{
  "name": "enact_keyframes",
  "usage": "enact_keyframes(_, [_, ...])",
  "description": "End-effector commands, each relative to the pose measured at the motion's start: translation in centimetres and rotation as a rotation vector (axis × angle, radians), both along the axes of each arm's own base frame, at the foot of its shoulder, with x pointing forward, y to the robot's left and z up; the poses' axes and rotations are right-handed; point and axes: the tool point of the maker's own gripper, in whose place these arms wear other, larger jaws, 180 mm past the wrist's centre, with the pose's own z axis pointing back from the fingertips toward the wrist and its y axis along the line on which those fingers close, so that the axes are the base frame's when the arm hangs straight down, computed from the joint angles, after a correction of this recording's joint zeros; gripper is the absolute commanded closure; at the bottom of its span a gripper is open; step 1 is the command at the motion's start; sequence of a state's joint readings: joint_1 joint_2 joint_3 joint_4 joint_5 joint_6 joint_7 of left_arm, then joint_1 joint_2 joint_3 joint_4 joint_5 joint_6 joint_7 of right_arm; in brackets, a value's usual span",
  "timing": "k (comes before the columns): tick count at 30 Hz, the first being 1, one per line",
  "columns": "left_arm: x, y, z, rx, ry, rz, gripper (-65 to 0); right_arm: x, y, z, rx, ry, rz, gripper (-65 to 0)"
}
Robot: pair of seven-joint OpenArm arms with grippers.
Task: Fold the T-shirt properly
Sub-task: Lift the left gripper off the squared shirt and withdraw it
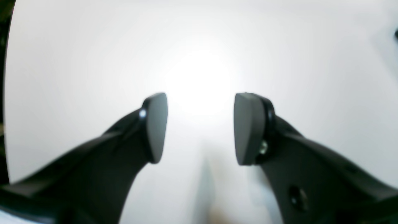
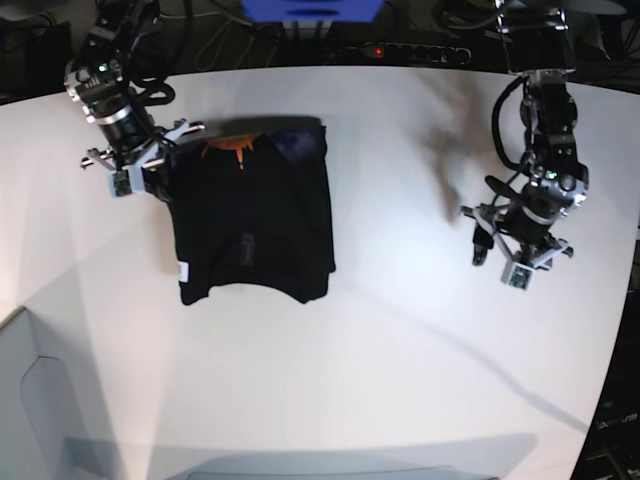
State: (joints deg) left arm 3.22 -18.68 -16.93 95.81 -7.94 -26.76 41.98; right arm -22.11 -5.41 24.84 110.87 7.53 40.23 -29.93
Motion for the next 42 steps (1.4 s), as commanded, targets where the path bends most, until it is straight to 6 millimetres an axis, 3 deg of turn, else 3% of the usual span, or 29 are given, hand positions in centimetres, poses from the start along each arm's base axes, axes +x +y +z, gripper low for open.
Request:
enact_keyframes(1, [0.5, 0.1, 1.3, -0.003, -0.047, -0.003, -32.7, 0.3, 0.0, 0.4, 0.012, -0.023, -0.004, 0.0])
enact_keyframes(7, [-1.0, 0.7, 0.1, -0.006, -0.011, 0.017, -32.7, -0.9, 0.1, -3.2, 0.066, 0.066, -0.023, 0.0])
enact_keyframes(11, [-1.8, 1.2, -0.3, -0.002, 0.001, 0.034, -32.7, -1.4, -0.4, -3.6, 0.077, 0.046, -0.03, 0.0])
enact_keyframes(18, [-3.2, 0.7, -0.4, 0.009, 0.01, 0.015, -32.7, 0.1, -0.1, 2.3, 0.015, -0.122, 0.002, 0.0])
enact_keyframes(21, [-4.1, 0.5, -0.6, 0.013, 0.021, 0.009, -32.7, 0.9, 1.4, 2.7, 0.036, -0.143, 0.04, 0.0])
enact_keyframes(26, [-5.7, 1.4, -1.2, 0.011, 0.045, 0.046, -32.7, 0.3, 3.3, -0.2, 0.101, -0.066, 0.071, 0.0])
enact_keyframes(30, [-6.7, 3.0, -1.4, -0.003, 0.045, 0.12, -32.7, -0.8, 3.6, -3.9, 0.148, 0.031, 0.056, 0.0])
enact_keyframes(33, [-7.5, 3.6, -1.7, 0.001, 0.059, 0.139, -32.7, -1.2, 3.6, -4.7, 0.156, 0.056, 0.052, 0.0])
enact_keyframes(35, [-7.8, 3.7, -1.9, 0.002, 0.067, 0.141, -32.7, -0.9, 3.3, -3.9, 0.144, 0.031, 0.05, 0.0])
enact_keyframes(38, [-8.6, 4.3, -2.2, 0.007, 0.082, 0.159, -32.7, -0.7, 3.6, -1.0, 0.116, -0.039, 0.066, 0.0])
enact_keyframes(42, [-9.8, 4.5, -2.6, -0.006, 0.095, 0.192, -32.7, -0.5, 7.3, 2.2, 0.154, -0.112, 0.131, 0.0])
